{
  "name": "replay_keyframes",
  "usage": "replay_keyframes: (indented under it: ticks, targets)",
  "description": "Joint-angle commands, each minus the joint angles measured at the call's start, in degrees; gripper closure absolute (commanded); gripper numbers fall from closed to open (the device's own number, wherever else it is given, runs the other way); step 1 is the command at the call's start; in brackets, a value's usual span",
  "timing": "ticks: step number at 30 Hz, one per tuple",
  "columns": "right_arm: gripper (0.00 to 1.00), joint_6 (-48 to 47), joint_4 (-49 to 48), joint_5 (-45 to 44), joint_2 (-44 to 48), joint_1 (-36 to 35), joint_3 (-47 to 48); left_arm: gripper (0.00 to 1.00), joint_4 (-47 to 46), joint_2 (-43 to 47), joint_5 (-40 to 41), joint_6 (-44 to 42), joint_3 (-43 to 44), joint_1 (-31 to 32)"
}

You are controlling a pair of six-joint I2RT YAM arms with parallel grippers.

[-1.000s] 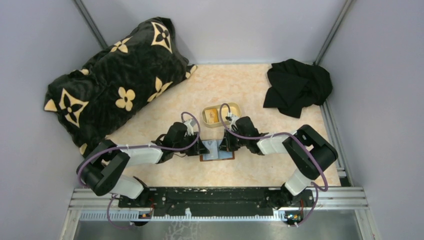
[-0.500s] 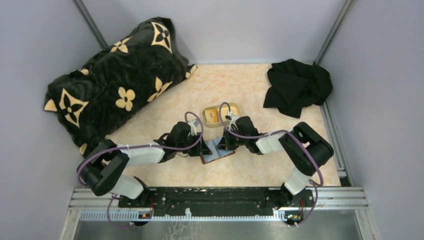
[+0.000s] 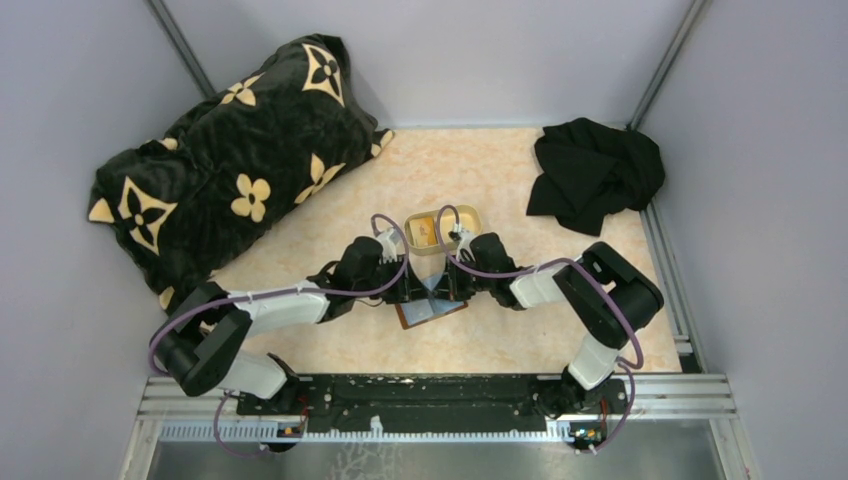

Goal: Take the credit cards out of the card holder

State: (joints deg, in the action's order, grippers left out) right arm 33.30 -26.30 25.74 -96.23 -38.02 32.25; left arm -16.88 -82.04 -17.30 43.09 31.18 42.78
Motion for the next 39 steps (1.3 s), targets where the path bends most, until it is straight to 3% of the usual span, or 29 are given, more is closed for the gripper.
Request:
replay_keyframes:
  ticks: [1,4,8,24,39]
  targets:
    - [1.00,-1.23,4.62,-2.06,-3.02,-0.80,-2.28,0.57,2.34,3.75,3.70,0.66,-2.43,0.37]
    - [1.00,-1.25,4.36,-1.94,-3.24,-0.75,-2.34,0.43,2.47,5.95,6.29,1.71,-4.67,0.32]
    - [1.00,-1.19,3.99,-1.59,-3.62,-0.74,-2.22,0.36,3.22,6.44,8.44,2.49,-5.06,0.29]
    - [1.00,-1.33,4.40,-1.41,-3.80,-0.75,-1.91,0.37,3.67,10.59,13.66,6.90,-8.44,0.37]
    - [1.00,-1.53,4.86,-1.34,-4.16,-0.74,-1.49,0.38,0.03,8.02,12.25,9.19,-9.57,0.37]
